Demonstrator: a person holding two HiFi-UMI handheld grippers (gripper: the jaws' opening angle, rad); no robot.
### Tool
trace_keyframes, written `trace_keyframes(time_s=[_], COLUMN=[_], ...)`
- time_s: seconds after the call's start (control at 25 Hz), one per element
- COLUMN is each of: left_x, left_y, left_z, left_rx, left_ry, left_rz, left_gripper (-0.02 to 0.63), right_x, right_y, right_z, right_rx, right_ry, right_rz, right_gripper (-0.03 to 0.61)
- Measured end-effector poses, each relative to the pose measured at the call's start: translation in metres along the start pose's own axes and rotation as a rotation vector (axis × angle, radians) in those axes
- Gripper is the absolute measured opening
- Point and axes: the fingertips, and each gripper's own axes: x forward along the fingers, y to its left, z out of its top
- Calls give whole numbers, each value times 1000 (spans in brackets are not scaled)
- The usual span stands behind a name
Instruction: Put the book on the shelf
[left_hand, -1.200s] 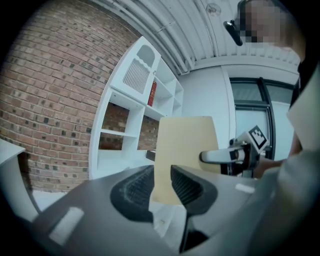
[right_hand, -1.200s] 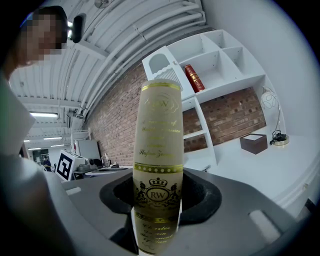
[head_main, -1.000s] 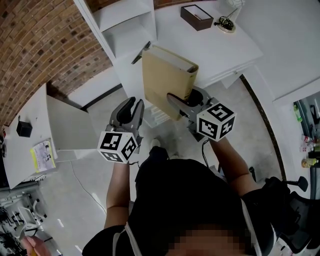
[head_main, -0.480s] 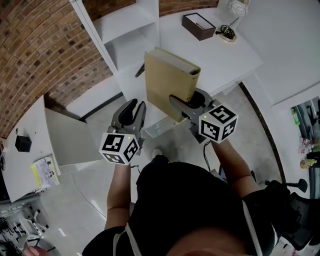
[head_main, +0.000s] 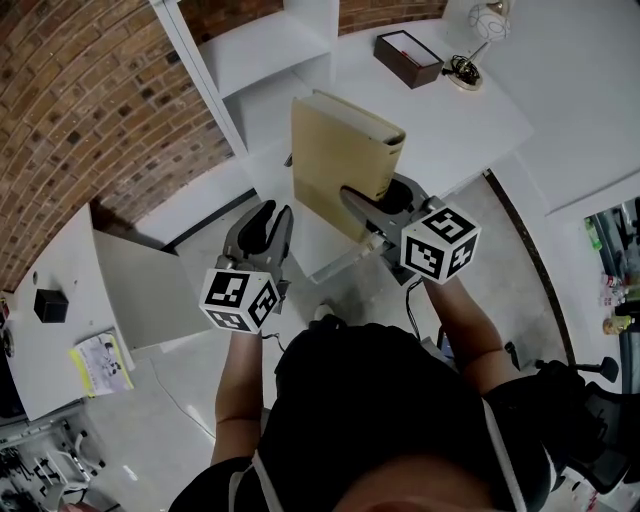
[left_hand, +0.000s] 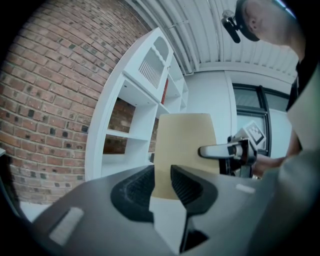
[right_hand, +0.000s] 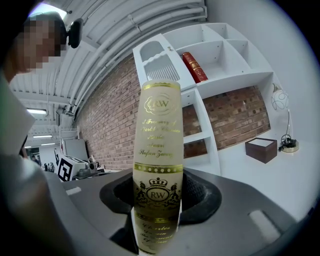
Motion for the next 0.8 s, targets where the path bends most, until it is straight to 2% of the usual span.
trace_keyframes(time_s=[0.36,0.8], left_x=[0,27], left_y=[31,36], left_z=[9,37], left_rx=[16,31], left_ry=[-5,-57], left_rz=[-6,30], left_gripper=[97,97], right_x=[30,45], right_y=[5,-16], right_z=[12,50], right_rx=[-8,-50], right_ry=[-3,-28], right_rz=[-9,39], right_gripper=[213,213])
